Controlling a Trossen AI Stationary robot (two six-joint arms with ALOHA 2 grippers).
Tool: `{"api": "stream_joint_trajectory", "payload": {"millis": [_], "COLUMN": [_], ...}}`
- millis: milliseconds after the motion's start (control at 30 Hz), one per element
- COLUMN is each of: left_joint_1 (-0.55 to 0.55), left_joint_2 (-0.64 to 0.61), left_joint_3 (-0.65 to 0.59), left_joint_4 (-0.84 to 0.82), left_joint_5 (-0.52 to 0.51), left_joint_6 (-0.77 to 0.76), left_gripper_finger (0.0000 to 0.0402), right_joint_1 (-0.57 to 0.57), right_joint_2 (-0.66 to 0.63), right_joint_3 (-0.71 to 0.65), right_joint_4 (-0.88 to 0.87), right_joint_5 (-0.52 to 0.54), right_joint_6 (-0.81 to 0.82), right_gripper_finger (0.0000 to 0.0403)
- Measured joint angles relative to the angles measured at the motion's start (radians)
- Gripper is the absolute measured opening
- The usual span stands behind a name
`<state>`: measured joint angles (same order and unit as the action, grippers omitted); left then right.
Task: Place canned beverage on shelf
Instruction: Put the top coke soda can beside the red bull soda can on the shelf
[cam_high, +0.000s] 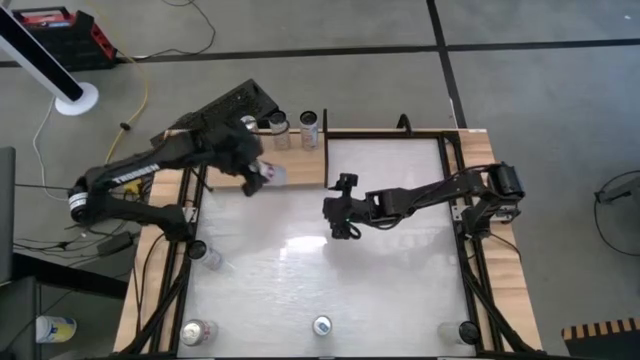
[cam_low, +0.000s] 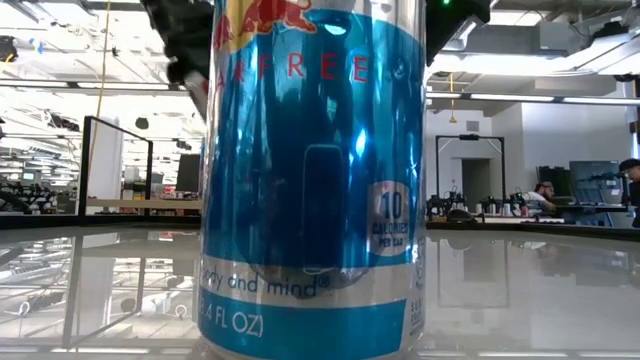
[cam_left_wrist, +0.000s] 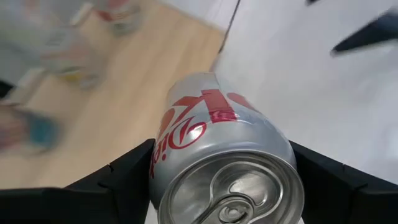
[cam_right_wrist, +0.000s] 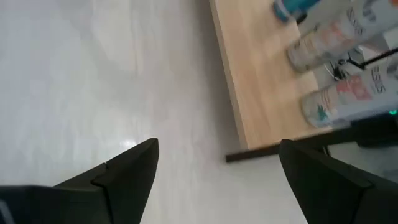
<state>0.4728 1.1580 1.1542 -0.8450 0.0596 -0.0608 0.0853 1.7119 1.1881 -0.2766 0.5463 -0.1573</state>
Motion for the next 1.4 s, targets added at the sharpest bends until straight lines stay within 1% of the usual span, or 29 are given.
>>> {"api": "stream_joint_trajectory", "payload": {"millis": [67, 167, 267, 367, 467, 633, 833, 1000, 1133, 1300, 1400], "left_joint_1": [0.012, 0.026, 0.044, 0.061, 0.082, 0.127, 0.186, 0.224, 0.245, 0.247, 0.247], "left_joint_2": [0.004, 0.006, 0.006, 0.016, 0.043, 0.127, 0.244, 0.264, 0.269, 0.269, 0.269], "left_joint_3": [0.055, 0.072, 0.067, 0.046, 0.034, 0.034, 0.038, 0.055, 0.083, 0.083, 0.083], "left_joint_4": [-0.109, -0.223, -0.274, -0.308, -0.328, -0.326, -0.371, -0.372, -0.366, -0.374, -0.372], "left_joint_5": [-0.023, -0.022, -0.048, -0.123, -0.159, -0.203, -0.207, -0.18, -0.119, -0.126, -0.129], "left_joint_6": [0.092, 0.253, 0.401, 0.521, 0.621, 0.692, 0.717, 0.724, 0.704, 0.696, 0.729], "left_gripper_finger": [0.0287, 0.0287, 0.0287, 0.0287, 0.0287, 0.0287, 0.0287, 0.0287, 0.0289, 0.032, 0.0333], "right_joint_1": [-0.001, -0.002, -0.003, -0.003, -0.005, -0.016, -0.024, -0.024, -0.024, -0.024, -0.024], "right_joint_2": [0.0, 0.0, 0.008, 0.009, 0.008, 0.008, 0.008, 0.008, 0.008, 0.008, 0.008], "right_joint_3": [0.0, 0.0, 0.0, -0.001, -0.001, -0.001, -0.001, -0.001, -0.001, -0.001, -0.001], "right_joint_4": [0.015, 0.033, 0.033, 0.037, 0.038, 0.039, 0.038, 0.037, 0.035, 0.031, 0.03], "right_joint_5": [-0.001, -0.001, -0.001, -0.003, -0.007, -0.008, -0.027, -0.028, -0.029, -0.029, -0.03], "right_joint_6": [-0.005, -0.008, -0.008, -0.008, -0.009, -0.008, -0.001, 0.0, 0.0, 0.004, 0.012], "right_gripper_finger": [0.0358, 0.0358, 0.0358, 0.0358, 0.0358, 0.0359, 0.0359, 0.0359, 0.0359, 0.0359, 0.0359]}}
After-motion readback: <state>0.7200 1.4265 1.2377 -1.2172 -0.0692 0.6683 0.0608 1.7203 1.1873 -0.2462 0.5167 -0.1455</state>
